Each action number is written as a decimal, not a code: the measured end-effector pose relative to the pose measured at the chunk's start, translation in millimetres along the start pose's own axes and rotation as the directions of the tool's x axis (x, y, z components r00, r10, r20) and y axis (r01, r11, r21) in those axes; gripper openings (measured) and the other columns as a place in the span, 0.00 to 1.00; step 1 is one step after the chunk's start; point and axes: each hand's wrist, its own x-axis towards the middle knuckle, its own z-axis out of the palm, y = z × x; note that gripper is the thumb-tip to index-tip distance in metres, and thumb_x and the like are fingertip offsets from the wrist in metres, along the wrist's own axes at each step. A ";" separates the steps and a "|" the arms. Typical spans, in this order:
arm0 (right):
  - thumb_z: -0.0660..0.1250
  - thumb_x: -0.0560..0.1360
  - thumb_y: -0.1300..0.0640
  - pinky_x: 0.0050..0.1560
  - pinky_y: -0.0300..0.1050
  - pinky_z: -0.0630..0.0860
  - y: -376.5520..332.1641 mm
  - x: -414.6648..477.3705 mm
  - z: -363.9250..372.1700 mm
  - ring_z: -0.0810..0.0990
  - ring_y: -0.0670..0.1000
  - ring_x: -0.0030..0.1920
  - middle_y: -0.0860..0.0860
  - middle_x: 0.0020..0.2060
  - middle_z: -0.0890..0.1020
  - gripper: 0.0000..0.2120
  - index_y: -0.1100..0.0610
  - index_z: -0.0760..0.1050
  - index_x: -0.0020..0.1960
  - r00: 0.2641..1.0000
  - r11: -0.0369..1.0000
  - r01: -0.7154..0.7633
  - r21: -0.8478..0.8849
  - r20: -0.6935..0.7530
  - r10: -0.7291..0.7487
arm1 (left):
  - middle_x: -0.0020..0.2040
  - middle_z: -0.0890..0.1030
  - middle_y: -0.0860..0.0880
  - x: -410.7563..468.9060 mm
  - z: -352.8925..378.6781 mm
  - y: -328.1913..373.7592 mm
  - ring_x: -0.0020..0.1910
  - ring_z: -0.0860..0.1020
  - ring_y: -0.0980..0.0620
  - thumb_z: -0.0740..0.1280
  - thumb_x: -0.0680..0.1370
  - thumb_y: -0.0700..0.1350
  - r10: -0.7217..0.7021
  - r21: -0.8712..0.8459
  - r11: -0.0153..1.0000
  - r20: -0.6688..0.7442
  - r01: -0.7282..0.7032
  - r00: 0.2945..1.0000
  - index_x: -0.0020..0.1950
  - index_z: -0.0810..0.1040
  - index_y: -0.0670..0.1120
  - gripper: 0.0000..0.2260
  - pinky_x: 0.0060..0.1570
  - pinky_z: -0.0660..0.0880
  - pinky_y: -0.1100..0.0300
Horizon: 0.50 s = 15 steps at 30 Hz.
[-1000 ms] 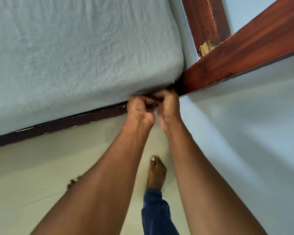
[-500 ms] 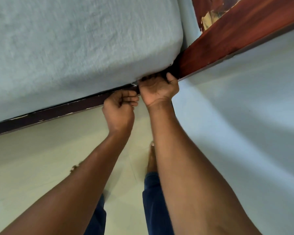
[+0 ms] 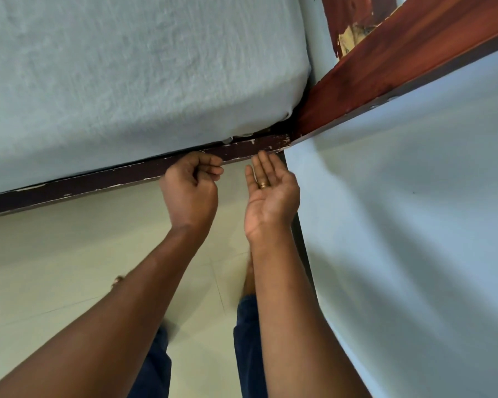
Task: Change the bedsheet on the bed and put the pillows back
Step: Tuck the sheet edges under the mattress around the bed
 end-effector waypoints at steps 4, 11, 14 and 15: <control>0.55 0.83 0.41 0.75 0.57 0.66 5.2 20.6 61.3 0.74 0.59 0.69 0.58 0.69 0.76 0.27 0.56 0.70 0.75 0.945 0.986 -0.136 0.098 0.312 0.099 | 0.42 0.86 0.50 2.4 -11.1 1.8 0.42 0.84 0.54 0.56 0.70 0.32 0.076 0.069 0.995 -0.042 -0.073 0.996 0.48 0.85 0.42 0.19 0.48 0.82 0.54; 0.53 0.73 0.24 0.77 0.64 0.60 15.3 26.5 57.0 0.73 0.59 0.69 0.57 0.72 0.74 0.44 0.52 0.67 0.77 0.895 0.952 -0.249 0.178 0.417 0.157 | 0.41 0.85 0.52 -1.4 -22.5 -4.9 0.42 0.83 0.57 0.58 0.70 0.30 0.163 0.205 0.966 -0.023 -0.155 0.986 0.46 0.85 0.43 0.18 0.47 0.81 0.57; 0.53 0.69 0.19 0.78 0.66 0.57 17.4 33.1 65.9 0.66 0.60 0.76 0.56 0.77 0.68 0.48 0.48 0.64 0.79 0.874 0.919 -0.312 0.240 0.452 0.179 | 0.40 0.84 0.51 -2.5 -17.5 -13.5 0.41 0.82 0.56 0.57 0.70 0.30 0.169 0.210 0.965 -0.029 -0.159 0.985 0.45 0.84 0.43 0.17 0.45 0.80 0.61; 0.52 0.68 0.18 0.77 0.68 0.56 16.2 36.5 67.8 0.64 0.61 0.77 0.57 0.78 0.66 0.49 0.47 0.63 0.79 0.873 0.909 -0.337 0.244 0.442 0.205 | 0.40 0.84 0.50 -3.3 -15.7 -16.3 0.40 0.82 0.55 0.57 0.70 0.30 0.152 0.190 0.971 -0.031 -0.143 0.988 0.45 0.84 0.43 0.18 0.44 0.80 0.61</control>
